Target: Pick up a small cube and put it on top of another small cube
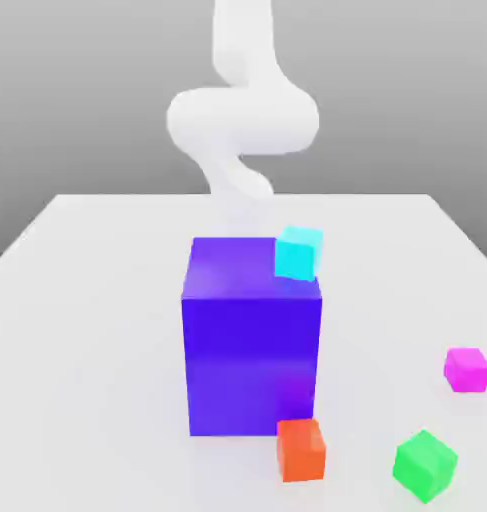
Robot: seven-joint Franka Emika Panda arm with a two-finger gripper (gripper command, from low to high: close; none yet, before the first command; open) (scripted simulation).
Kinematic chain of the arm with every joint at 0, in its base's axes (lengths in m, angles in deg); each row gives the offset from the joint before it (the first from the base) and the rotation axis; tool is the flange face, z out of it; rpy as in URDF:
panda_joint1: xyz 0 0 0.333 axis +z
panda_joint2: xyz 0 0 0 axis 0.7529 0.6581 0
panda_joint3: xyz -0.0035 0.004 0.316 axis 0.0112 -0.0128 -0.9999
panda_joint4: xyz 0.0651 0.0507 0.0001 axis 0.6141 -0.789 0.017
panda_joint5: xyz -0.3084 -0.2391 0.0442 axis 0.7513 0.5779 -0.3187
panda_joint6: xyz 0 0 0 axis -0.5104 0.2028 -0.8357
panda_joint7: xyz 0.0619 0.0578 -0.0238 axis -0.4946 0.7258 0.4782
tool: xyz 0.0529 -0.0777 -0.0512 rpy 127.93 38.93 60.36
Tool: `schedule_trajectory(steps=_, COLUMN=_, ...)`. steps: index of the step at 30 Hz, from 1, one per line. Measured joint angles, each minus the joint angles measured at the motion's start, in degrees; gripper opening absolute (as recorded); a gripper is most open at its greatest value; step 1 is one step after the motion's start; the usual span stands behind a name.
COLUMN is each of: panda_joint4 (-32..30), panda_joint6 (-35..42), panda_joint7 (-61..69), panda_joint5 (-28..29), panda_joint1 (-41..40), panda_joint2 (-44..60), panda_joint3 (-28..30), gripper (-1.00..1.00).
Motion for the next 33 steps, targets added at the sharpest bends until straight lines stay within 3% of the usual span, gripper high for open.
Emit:
schedule_trajectory(steps=15, panda_joint4=-10.2, panda_joint6=-15.7, panda_joint7=22.1, panda_joint5=1.2, panda_joint1=18.4, panda_joint2=31.4, panda_joint3=-10.5, gripper=0.00)
schedule_trajectory(steps=23, panda_joint4=-15.4, panda_joint6=-23.8, panda_joint7=29.7, panda_joint5=7.4, panda_joint1=28.2, panda_joint2=48.4, panda_joint3=-15.7, gripper=0.00)
schedule_trajectory(steps=29, panda_joint4=-13.9, panda_joint6=-32.6, panda_joint7=25.0, panda_joint5=15.9, panda_joint1=34.6, panda_joint2=61.0, panda_joint3=-9.1, gripper=0.00)
schedule_trajectory(steps=30, panda_joint4=-13.6, panda_joint6=-33.7, panda_joint7=24.4, panda_joint5=16.7, panda_joint1=35.5, panda_joint2=62.3, panda_joint3=-8.1, gripper=-1.00)
schedule_trajectory(steps=33, panda_joint4=-13.6, panda_joint6=-33.7, panda_joint7=24.4, panda_joint5=16.7, panda_joint1=35.5, panda_joint2=62.3, panda_joint3=-8.1, gripper=-1.00)
